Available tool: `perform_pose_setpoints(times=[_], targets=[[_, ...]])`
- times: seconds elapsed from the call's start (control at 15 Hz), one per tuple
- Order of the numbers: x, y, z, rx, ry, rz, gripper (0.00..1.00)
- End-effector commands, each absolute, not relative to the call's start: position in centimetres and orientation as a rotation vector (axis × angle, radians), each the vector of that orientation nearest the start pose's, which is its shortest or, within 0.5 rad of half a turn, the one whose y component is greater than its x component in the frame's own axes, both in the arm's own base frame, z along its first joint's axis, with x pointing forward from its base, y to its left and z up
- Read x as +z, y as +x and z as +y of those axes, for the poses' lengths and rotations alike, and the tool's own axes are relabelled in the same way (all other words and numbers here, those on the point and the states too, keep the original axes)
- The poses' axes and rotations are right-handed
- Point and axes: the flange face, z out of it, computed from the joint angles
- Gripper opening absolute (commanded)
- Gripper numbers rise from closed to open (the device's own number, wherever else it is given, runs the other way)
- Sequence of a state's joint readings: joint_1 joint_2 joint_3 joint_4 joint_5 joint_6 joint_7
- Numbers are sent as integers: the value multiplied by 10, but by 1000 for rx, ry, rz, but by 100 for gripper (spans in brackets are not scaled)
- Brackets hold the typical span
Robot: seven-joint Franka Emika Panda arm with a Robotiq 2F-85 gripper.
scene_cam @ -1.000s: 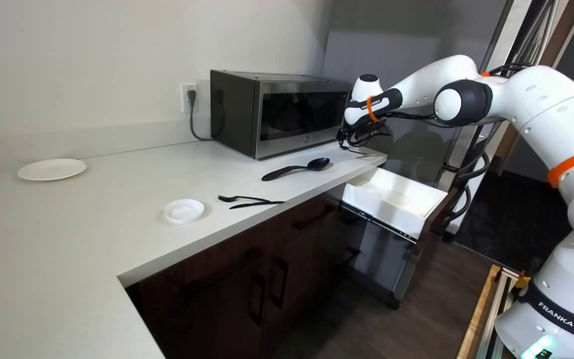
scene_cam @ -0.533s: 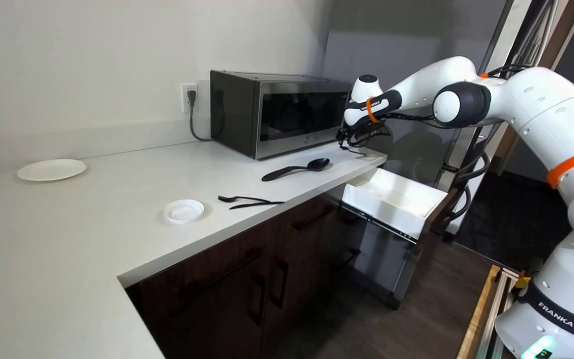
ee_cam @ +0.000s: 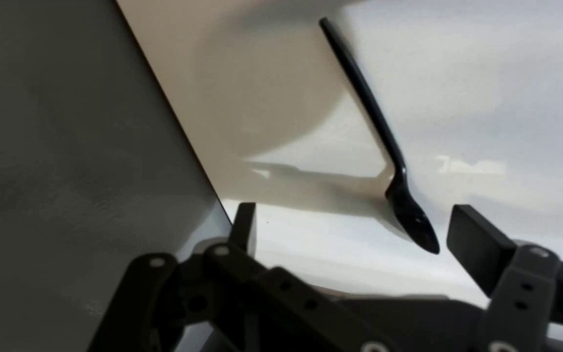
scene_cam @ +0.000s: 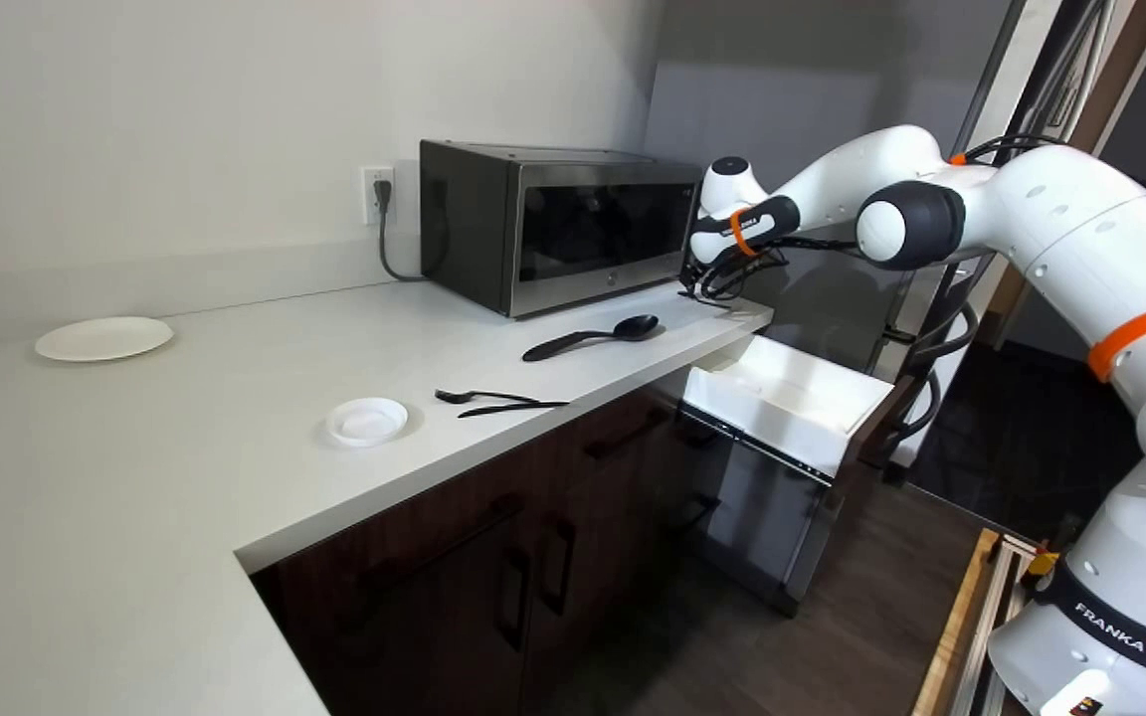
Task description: Put the black spoon on the right in the open drawer.
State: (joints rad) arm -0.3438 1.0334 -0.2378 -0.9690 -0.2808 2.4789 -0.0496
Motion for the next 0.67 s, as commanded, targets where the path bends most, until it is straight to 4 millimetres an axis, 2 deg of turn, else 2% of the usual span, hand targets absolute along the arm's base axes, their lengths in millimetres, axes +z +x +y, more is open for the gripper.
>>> perform_pose_setpoints(times=[0.0, 0.6], targets=[[293, 734, -378, 456, 2556, -235, 100], [278, 740, -381, 471, 2529, -152, 100]])
